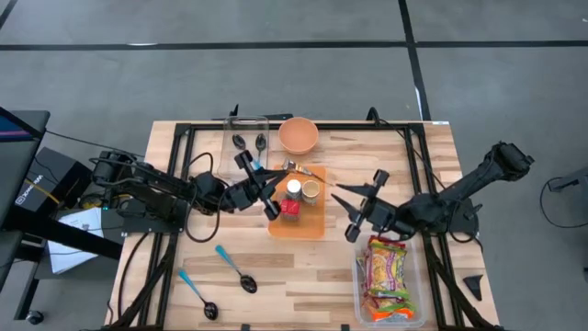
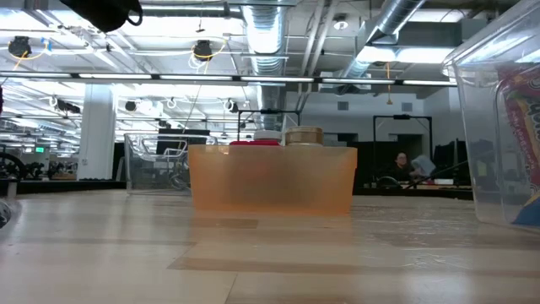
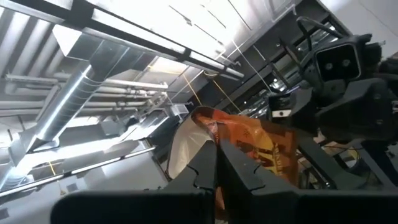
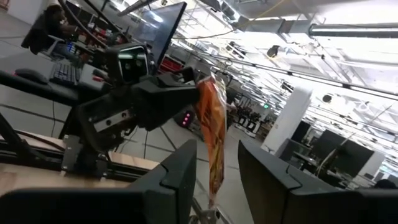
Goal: Pick & Place Food Item
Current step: Put the orange seasoning pack into the orange bin
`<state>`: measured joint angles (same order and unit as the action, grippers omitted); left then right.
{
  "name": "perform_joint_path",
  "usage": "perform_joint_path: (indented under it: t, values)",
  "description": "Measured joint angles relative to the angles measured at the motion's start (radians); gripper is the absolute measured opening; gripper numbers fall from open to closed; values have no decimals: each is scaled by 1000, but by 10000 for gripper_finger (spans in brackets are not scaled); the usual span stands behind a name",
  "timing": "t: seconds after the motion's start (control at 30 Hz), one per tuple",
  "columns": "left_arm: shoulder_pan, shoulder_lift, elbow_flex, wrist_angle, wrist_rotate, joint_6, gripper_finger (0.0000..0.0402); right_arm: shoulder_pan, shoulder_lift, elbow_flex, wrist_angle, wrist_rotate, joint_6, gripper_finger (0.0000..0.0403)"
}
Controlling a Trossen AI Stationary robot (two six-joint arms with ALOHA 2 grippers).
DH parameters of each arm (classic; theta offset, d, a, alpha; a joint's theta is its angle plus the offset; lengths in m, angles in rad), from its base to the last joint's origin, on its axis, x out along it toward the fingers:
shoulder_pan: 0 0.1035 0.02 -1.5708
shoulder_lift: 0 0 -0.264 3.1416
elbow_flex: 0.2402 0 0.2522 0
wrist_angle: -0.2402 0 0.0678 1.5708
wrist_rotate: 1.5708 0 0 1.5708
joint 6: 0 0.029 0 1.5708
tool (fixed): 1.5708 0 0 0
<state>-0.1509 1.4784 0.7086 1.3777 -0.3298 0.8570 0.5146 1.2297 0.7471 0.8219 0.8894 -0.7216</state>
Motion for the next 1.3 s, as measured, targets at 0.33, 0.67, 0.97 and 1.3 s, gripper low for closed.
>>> perform_joint_path:
  t: [0.33,0.67,0.97,1.3]
  values:
    - [0,0,0,24,119,-67,0,-60,0,0,-44,-75,79,115]
    - [2,7,0,39,181,-161,0,-99,0,0,-68,-163,121,115]
    - [13,67,30,44,199,-185,0,-99,1,0,-85,-185,131,113]
    - [29,82,40,45,198,-189,0,-99,1,0,-90,-151,121,10]
